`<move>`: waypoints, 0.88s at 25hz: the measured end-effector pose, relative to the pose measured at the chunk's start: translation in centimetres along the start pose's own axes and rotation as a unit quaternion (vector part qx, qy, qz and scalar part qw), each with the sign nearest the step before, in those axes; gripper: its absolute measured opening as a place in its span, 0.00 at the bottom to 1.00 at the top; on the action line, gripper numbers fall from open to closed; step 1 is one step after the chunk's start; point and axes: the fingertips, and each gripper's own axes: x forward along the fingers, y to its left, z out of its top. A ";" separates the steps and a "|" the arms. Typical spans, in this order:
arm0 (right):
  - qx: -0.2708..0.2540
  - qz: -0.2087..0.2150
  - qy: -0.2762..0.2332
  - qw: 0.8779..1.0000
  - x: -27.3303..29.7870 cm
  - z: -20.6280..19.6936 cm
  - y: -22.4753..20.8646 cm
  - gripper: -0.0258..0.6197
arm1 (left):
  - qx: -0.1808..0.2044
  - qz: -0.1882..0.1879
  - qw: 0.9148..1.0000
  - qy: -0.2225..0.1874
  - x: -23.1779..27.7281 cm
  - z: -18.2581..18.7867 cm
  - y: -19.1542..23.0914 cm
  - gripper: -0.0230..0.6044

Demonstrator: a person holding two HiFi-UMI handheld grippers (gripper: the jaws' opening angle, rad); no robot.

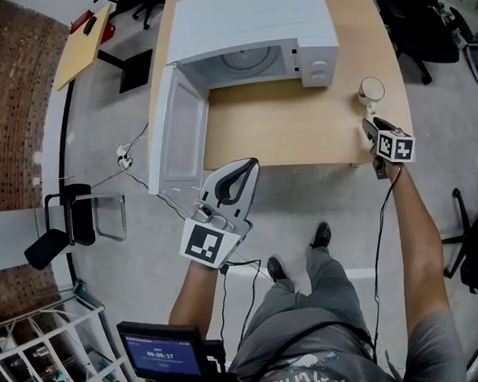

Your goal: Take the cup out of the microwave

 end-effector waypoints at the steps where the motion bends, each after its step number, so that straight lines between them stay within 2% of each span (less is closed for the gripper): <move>1: 0.004 -0.004 0.001 1.000 -0.2 -0.1 0.0 0.27 | 0.001 0.000 1.000 -0.001 -0.2 0.1 -0.1 0.08; 5: 0.010 -0.017 -0.005 1.000 -1.5 0.0 0.3 0.27 | 0.005 -0.002 1.000 -0.006 -1.4 0.9 -0.4 0.08; 11: -0.007 -0.008 -0.038 0.999 -4.5 1.6 3.3 0.27 | 0.013 -0.004 1.000 -0.018 -4.0 2.8 -0.8 0.08; 17: -0.026 0.011 -0.095 0.995 -9.5 4.9 8.4 0.27 | 0.025 -0.008 0.999 -0.038 -7.2 5.2 -1.2 0.08; 22: -0.063 0.048 -0.159 0.984 -15.9 8.8 15.7 0.27 | 0.035 -0.012 0.997 -0.064 -10.6 7.9 -1.4 0.08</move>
